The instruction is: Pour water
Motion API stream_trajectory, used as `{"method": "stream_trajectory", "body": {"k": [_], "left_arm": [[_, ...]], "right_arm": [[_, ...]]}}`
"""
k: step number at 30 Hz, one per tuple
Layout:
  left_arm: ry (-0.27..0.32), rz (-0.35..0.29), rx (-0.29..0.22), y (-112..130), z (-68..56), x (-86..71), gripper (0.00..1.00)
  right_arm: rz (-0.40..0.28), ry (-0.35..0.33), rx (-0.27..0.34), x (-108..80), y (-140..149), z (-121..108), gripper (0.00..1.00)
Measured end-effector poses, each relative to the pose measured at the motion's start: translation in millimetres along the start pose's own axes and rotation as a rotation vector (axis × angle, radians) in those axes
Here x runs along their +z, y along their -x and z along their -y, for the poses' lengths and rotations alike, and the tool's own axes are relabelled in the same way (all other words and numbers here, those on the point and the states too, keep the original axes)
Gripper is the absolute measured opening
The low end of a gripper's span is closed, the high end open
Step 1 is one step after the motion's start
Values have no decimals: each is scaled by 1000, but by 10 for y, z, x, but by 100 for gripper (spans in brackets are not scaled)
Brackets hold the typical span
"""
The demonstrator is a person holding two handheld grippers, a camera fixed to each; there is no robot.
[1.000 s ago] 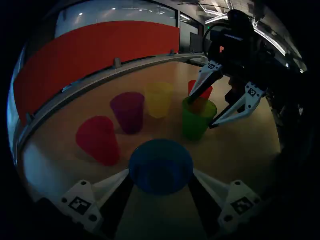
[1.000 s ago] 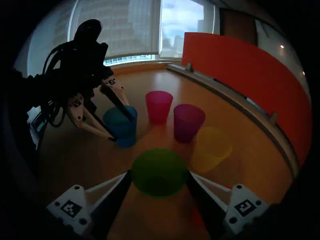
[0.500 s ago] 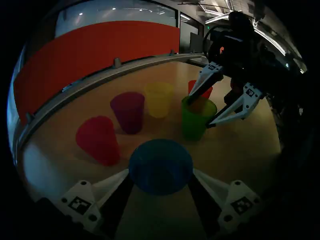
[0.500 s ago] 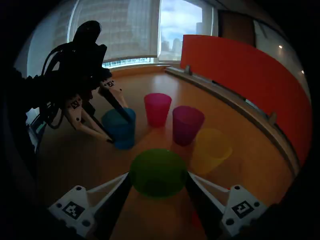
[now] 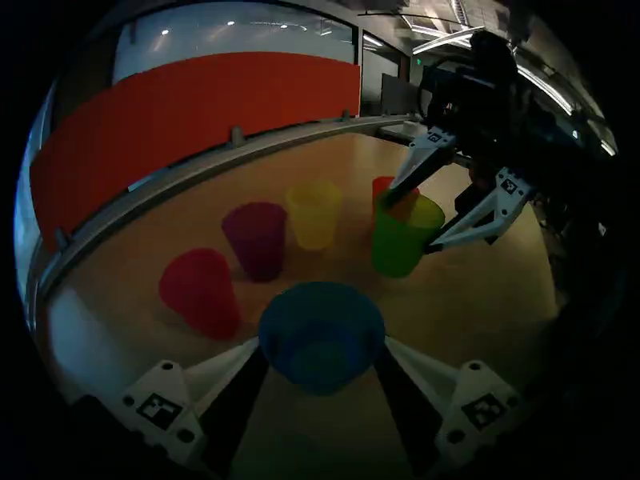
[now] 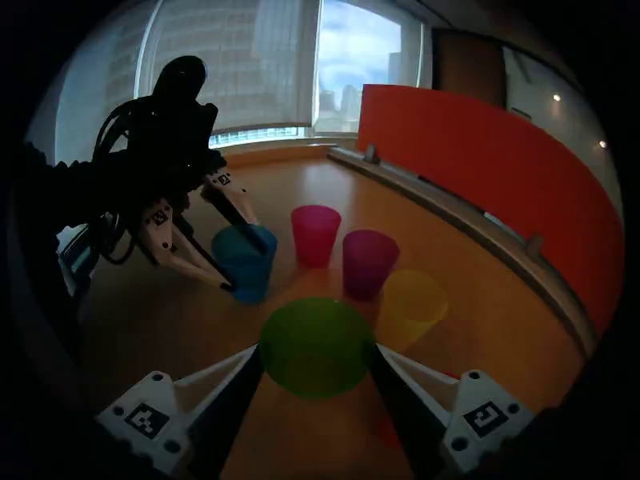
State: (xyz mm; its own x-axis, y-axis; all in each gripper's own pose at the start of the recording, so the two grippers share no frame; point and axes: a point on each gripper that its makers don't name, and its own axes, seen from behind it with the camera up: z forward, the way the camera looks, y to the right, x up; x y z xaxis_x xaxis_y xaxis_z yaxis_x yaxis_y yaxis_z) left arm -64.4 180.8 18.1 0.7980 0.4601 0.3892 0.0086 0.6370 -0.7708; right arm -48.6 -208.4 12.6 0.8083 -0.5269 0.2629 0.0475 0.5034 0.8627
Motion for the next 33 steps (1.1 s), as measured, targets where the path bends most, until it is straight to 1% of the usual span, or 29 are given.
{"method": "stream_trajectory", "body": {"k": [9, 15, 19, 27, 33], "left_arm": [[-43, -79, 11, -333, -21, -247, 84], [-56, -147, 4, -602, -75, -441, 84], [-68, -177, 6, -740, -112, -560, 84], [-85, -220, 22, -936, -198, -755, 84], [-86, -249, 31, -1044, -283, -853, 84]], "right_arm": [[-59, 26, 6, -276, -213, 43, 92], [-110, 47, 12, -484, -386, 72, 92], [-142, 55, 13, -625, -505, 108, 92], [-193, 73, -1, -880, -721, 176, 92], [-239, 82, -3, -1020, -846, 243, 92]]}}
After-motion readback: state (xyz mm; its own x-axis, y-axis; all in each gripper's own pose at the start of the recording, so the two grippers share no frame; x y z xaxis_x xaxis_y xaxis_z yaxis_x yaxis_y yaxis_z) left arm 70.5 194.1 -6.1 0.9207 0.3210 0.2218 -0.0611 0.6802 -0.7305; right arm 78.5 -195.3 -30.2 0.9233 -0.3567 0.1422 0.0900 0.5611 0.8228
